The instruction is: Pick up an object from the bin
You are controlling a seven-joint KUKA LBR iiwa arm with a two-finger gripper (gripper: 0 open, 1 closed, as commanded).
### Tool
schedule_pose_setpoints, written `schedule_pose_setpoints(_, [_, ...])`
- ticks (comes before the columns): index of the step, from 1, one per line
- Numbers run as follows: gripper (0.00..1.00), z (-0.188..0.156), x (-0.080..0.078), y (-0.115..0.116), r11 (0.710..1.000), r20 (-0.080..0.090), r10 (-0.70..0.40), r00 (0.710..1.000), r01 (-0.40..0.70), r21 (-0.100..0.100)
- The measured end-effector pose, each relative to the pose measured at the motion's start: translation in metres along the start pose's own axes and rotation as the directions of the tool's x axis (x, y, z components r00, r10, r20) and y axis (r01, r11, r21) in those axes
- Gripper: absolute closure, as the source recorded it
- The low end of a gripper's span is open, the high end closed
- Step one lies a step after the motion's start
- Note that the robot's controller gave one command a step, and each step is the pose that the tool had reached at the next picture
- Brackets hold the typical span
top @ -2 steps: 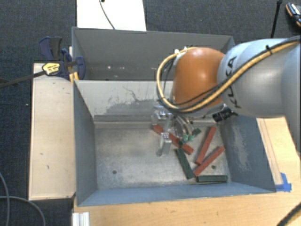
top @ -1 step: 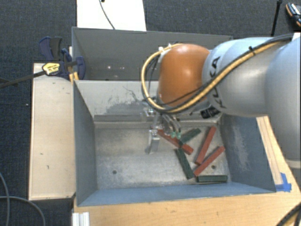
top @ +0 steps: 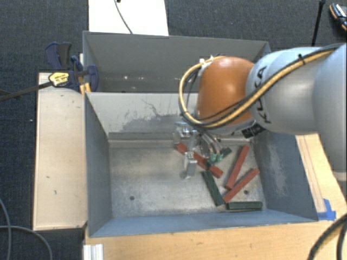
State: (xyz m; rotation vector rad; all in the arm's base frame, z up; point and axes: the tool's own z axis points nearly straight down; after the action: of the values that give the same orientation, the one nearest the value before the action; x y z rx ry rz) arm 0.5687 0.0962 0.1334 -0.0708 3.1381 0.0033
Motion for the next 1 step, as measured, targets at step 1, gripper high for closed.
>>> schedule_pose_setpoints(1, [0.0, 0.0529, -0.0098, -0.0412, 0.977, 0.001, 0.211, 0.977, -0.211, 0.002])
